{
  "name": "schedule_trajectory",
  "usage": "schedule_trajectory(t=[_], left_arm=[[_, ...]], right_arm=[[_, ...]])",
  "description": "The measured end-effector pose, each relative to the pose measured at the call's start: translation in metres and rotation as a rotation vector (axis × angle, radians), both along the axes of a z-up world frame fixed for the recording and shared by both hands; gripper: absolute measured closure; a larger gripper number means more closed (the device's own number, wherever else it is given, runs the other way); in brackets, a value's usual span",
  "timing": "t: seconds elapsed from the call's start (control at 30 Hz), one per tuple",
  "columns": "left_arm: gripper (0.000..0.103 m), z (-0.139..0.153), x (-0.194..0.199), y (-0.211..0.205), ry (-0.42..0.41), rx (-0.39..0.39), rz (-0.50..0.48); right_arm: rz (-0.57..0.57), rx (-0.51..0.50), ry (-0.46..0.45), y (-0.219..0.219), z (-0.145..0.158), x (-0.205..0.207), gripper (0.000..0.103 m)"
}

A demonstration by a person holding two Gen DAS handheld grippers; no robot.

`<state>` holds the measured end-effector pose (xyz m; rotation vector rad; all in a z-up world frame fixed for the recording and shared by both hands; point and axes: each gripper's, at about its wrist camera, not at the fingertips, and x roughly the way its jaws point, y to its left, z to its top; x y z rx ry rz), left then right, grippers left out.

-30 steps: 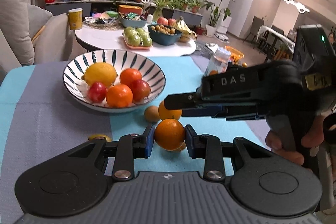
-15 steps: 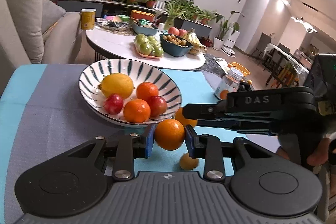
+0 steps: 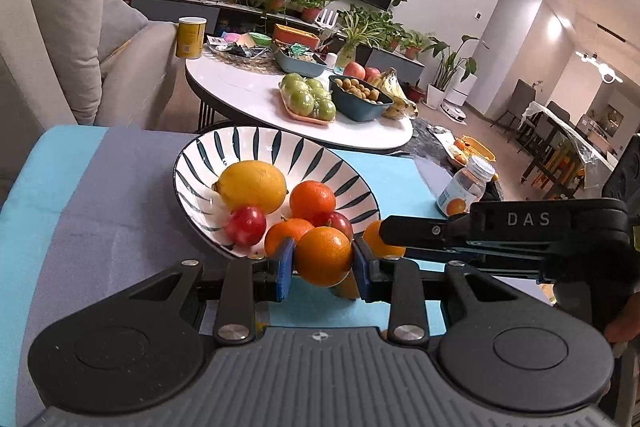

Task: Organize fruits
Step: 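Carry both held oranges over the striped bowl with both tools, then open both tools to release the oranges into the bowl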

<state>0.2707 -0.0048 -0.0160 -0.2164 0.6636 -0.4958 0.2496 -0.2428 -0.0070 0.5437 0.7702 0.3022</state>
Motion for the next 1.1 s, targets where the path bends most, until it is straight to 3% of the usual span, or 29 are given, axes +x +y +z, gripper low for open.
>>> schedule_trajectory(t=[0.37,1.1], left_arm=[[0.074,-0.002,0.021,0.002,0.014,-0.041,0.001],[0.074,-0.009,0.051,0.005,0.03,-0.036,0.023]], right_arm=[[0.011,0.001,0.008,0.001,0.0,0.02,0.068],[0.048,0.036,0.006,0.005,-0.005,0.054,0.068]])
